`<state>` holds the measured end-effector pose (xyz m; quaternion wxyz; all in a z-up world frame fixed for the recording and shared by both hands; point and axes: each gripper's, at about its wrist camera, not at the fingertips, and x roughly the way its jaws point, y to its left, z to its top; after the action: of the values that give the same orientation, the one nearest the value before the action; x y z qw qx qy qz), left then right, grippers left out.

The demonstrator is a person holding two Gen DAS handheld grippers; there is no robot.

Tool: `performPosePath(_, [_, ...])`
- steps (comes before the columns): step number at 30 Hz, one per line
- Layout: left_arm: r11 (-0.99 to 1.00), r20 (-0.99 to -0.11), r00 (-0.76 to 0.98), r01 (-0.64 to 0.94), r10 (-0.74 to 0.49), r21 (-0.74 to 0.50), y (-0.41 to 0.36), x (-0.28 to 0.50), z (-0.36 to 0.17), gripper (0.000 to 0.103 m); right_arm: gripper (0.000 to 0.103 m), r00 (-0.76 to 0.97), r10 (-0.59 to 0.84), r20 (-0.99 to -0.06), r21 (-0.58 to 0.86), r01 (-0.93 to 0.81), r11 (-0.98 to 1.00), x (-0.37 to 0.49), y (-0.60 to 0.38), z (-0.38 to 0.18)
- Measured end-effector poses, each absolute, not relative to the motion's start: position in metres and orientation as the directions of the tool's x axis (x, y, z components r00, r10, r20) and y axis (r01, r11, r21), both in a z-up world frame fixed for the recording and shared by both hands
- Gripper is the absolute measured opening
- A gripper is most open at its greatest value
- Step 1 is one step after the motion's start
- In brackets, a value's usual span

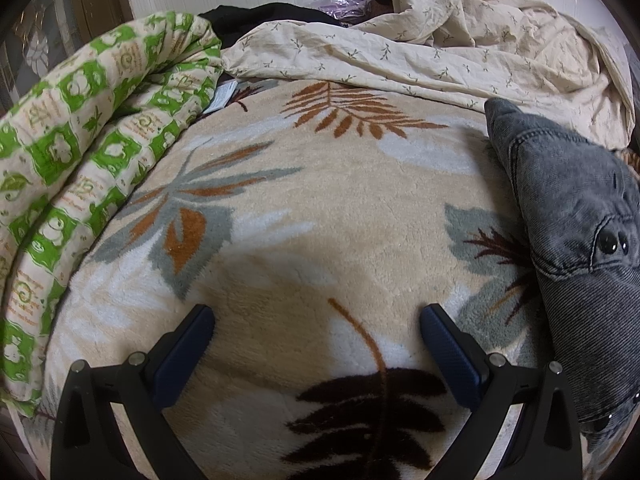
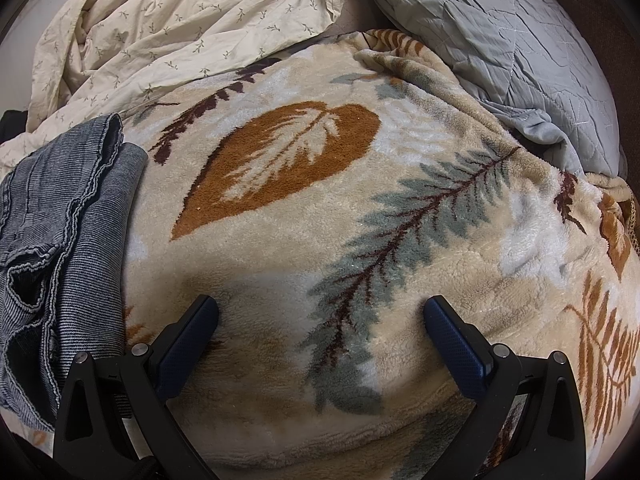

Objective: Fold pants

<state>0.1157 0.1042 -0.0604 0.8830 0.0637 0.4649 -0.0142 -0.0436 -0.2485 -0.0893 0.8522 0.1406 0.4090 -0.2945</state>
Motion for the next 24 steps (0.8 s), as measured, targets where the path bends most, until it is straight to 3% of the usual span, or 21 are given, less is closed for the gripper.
performPosePath(5, [0.995,-0.832,0.552,0.038,0.055,0.091,0.104,0.114,-0.051,0.103,0.103,0.457,-0.401,-0.794,-0.034,0.625,0.78,-0.037,-0.245,-0.085])
performPosePath(8, [0.994,-0.772,0.631,0.014,0.079,0.113,0.095,0.103,-0.026,0.098,0.098,0.464,-0.36,-0.809,0.025,0.64,0.768,-0.039,-0.248,-0.074])
performPosePath(11, [0.997,-0.711,0.703,0.058,-0.005,0.05,0.088,0.084,0.009,0.099,0.097,0.574,-0.403,-0.712,0.078,0.636,0.767,-0.053,-0.236,-0.035])
performPosePath(16, [0.994,-0.631,0.775,0.076,-0.013,0.073,0.079,0.055,0.042,0.102,0.1,0.818,-0.37,-0.441,0.158,0.477,0.865,-0.09,-0.185,0.031])
performPosePath(24, [0.996,-0.628,0.777,0.077,-0.035,0.04,0.079,0.043,0.054,0.102,0.1,0.899,-0.211,-0.383,0.076,0.259,0.963,-0.097,-0.112,0.042])
